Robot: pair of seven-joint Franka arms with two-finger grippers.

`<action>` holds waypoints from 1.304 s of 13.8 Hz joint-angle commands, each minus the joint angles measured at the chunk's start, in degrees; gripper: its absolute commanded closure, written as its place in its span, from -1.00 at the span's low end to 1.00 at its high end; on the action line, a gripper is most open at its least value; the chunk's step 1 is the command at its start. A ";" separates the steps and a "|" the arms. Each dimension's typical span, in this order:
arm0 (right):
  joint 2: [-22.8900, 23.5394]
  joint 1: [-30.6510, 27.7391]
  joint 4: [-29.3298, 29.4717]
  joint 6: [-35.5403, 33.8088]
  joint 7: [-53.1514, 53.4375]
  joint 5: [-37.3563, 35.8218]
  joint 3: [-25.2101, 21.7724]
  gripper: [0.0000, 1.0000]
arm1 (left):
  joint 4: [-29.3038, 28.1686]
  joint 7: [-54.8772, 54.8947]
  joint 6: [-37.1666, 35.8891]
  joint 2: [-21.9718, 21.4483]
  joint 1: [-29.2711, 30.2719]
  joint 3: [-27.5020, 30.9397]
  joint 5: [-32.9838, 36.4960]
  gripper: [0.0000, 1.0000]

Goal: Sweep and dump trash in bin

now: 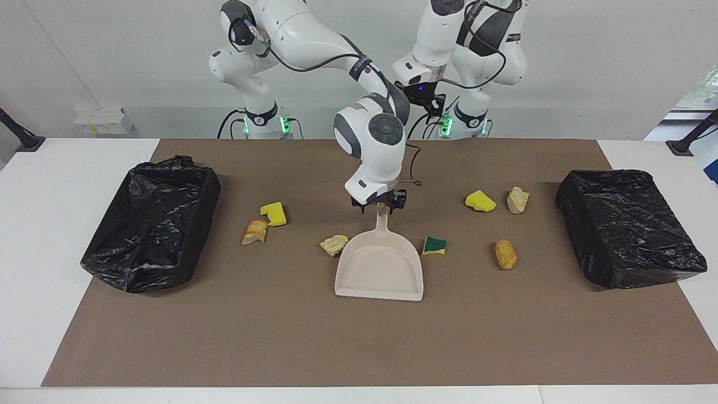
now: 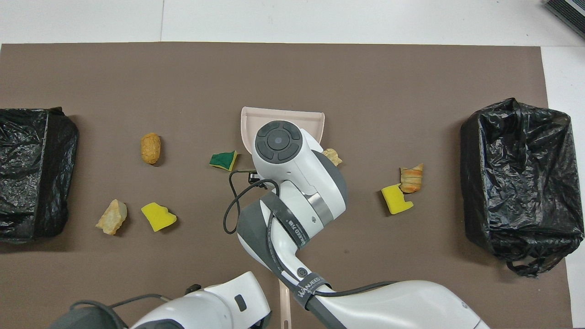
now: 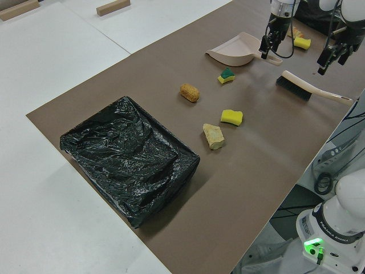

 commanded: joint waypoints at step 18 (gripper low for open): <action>-8.10 -6.72 -1.67 -4.08 -20.85 -1.87 -0.27 1.00 | -9.65 -13.15 27.77 15.43 -14.89 0.74 -0.73 -0.11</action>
